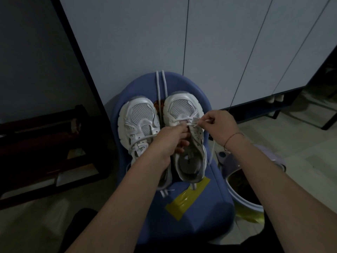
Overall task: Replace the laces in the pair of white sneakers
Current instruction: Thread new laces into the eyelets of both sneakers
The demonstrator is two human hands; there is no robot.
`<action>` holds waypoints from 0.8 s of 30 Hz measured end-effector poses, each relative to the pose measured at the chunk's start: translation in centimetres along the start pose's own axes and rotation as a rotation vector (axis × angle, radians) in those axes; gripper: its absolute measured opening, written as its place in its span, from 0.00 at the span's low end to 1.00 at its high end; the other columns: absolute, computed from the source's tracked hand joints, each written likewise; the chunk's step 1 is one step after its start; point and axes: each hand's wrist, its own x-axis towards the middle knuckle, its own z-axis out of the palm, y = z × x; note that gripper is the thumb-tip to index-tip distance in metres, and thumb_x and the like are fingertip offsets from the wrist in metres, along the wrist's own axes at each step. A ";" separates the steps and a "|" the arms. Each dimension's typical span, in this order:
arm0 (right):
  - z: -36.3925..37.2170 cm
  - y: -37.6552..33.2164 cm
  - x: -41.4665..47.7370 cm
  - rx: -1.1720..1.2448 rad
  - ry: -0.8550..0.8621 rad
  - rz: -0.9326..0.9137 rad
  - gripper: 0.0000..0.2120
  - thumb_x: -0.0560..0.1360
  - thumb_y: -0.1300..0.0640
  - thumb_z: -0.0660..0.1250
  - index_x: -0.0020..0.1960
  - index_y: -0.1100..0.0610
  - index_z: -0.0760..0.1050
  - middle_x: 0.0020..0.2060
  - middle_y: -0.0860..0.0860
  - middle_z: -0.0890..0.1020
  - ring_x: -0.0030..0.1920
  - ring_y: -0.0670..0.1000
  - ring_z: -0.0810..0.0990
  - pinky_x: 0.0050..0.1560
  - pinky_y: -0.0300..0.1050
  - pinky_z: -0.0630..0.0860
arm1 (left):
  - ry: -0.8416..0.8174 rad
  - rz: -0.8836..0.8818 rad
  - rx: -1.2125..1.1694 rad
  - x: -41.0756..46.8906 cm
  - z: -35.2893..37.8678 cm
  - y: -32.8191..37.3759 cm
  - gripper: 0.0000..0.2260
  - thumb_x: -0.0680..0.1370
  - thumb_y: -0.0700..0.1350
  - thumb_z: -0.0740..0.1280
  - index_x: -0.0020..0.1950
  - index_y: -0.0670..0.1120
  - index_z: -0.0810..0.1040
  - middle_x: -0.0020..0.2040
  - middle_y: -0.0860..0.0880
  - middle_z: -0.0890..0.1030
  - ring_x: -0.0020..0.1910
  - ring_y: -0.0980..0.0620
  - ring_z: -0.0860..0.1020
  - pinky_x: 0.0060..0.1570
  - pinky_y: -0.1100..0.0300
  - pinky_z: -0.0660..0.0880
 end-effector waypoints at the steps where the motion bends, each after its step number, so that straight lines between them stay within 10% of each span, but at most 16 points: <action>1: 0.1 0.0 0.0 -0.002 0.015 0.001 0.04 0.75 0.57 0.69 0.42 0.57 0.79 0.31 0.43 0.74 0.34 0.40 0.72 0.42 0.35 0.66 | -0.003 -0.007 -0.012 0.0 0.1 -0.1 0.11 0.83 0.50 0.59 0.47 0.47 0.78 0.47 0.51 0.82 0.34 0.57 0.73 0.29 0.66 0.68; 17: 1.1 0.6 0.4 0.041 -0.022 -0.038 0.07 0.74 0.57 0.71 0.40 0.60 0.78 0.35 0.47 0.77 0.35 0.42 0.74 0.34 0.31 0.67 | 0.003 -0.036 -0.222 0.7 0.8 -0.9 0.13 0.84 0.49 0.58 0.48 0.45 0.78 0.40 0.50 0.79 0.31 0.57 0.71 0.34 0.65 0.68; 24: 0.0 1.3 0.5 0.512 -0.147 0.177 0.05 0.73 0.65 0.70 0.47 0.66 0.78 0.29 0.50 0.81 0.28 0.42 0.80 0.33 0.32 0.77 | 0.015 -0.022 -0.202 0.8 0.8 -1.1 0.14 0.84 0.49 0.56 0.47 0.47 0.78 0.41 0.50 0.81 0.30 0.58 0.71 0.32 0.66 0.69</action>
